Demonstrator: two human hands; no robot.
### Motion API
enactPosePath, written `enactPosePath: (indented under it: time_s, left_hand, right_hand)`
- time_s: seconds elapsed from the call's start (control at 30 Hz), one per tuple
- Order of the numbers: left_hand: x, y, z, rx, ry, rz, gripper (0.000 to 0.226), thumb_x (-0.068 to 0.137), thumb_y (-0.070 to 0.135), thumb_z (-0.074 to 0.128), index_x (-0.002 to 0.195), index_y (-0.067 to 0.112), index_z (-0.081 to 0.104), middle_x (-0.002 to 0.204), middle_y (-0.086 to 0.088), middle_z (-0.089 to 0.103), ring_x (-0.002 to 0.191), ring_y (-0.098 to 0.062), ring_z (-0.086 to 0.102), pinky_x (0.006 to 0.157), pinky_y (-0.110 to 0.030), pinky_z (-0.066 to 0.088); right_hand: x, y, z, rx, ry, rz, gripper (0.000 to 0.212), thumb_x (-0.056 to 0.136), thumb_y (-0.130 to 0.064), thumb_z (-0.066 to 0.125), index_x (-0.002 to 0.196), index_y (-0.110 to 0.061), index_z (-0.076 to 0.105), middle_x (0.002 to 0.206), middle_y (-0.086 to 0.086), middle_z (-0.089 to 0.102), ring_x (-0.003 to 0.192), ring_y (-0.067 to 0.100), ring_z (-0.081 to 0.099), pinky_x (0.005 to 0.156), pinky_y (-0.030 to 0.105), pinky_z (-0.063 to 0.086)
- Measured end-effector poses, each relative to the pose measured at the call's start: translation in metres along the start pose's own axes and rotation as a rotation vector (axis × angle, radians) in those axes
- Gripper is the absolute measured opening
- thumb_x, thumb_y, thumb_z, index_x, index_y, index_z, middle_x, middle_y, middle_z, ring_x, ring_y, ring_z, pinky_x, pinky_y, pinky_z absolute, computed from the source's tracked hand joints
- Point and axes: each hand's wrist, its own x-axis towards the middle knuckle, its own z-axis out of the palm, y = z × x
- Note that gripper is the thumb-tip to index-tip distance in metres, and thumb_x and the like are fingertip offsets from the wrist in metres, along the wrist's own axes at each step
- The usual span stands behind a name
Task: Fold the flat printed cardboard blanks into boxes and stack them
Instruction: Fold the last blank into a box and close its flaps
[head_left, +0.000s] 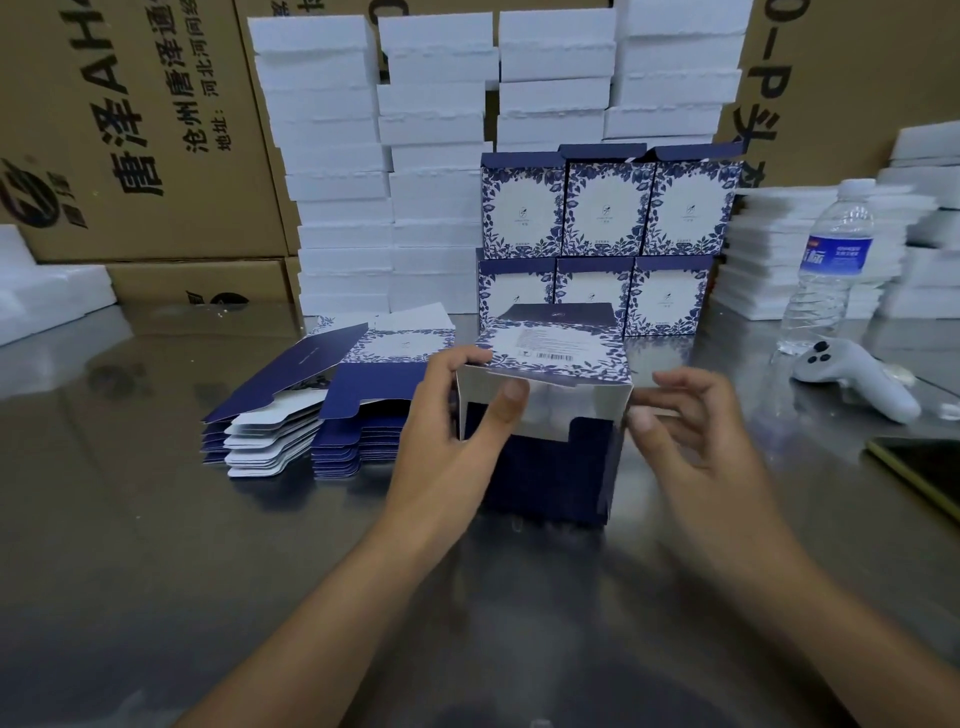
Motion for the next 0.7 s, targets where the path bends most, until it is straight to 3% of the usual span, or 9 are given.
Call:
enactPosePath:
  time_s: [0.1,0.17,0.27,0.4,0.5,0.7]
  left_hand:
    - [-0.003,-0.001,0.003,-0.012,0.001,0.016,0.052,0.06,0.078,0.05,0.105,0.05,0.049,0.115,0.03,0.051,0.114,-0.013,0.053,0.101,-0.045,0.043]
    - [-0.005,-0.003,0.006,-0.021,-0.024,0.028,0.05,0.061,0.076,0.053,0.103,0.05,0.05,0.116,0.021,0.054,0.11,-0.015,0.057,0.096,-0.047,0.046]
    - [-0.007,-0.006,0.01,0.032,-0.045,0.055,0.046,0.063,0.075,0.051,0.103,0.051,0.049,0.112,0.023,0.052,0.102,0.002,0.054,0.087,-0.033,0.049]
    - [-0.007,-0.009,0.013,0.123,-0.045,0.088,0.04,0.066,0.077,0.043,0.101,0.057,0.046,0.114,0.03,0.047,0.103,0.022,0.04,0.077,-0.006,0.034]
    - [-0.007,-0.011,0.014,0.122,-0.043,0.09,0.042,0.067,0.077,0.042,0.103,0.057,0.046,0.115,0.03,0.046,0.103,0.024,0.039,0.077,-0.009,0.033]
    - [-0.005,-0.009,0.013,0.056,-0.031,0.052,0.044,0.066,0.08,0.048,0.101,0.055,0.047,0.112,0.027,0.05,0.099,0.019,0.045,0.074,-0.002,0.033]
  right_hand:
    - [0.001,0.002,-0.002,-0.149,0.017,-0.028,0.034,0.07,-0.056,0.057,0.081,-0.025,0.049,0.082,-0.01,0.061,0.081,-0.001,0.058,0.071,0.01,0.042]
    - [0.003,0.006,-0.003,-0.313,0.027,-0.079,0.039,0.082,-0.054,0.058,0.07,-0.02,0.046,0.072,-0.002,0.054,0.072,0.009,0.051,0.066,0.025,0.04]
    - [0.004,0.009,-0.006,-0.484,0.079,-0.092,0.042,0.088,-0.046,0.045,0.064,-0.011,0.044,0.06,0.005,0.051,0.062,0.023,0.049,0.059,0.042,0.04]
    - [0.003,0.009,-0.01,-0.696,0.134,-0.125,0.038,0.092,-0.039,0.039,0.059,-0.022,0.034,0.051,0.007,0.049,0.051,0.032,0.046,0.049,0.042,0.038]
    - [0.003,0.005,-0.01,-0.771,0.14,-0.126,0.036,0.094,-0.031,0.043,0.06,-0.024,0.032,0.05,0.006,0.047,0.049,0.031,0.045,0.047,0.039,0.036]
    - [0.004,0.005,-0.013,-0.722,-0.031,-0.087,0.039,0.089,-0.043,0.041,0.066,-0.012,0.041,0.049,-0.002,0.042,0.052,0.027,0.044,0.051,0.04,0.038]
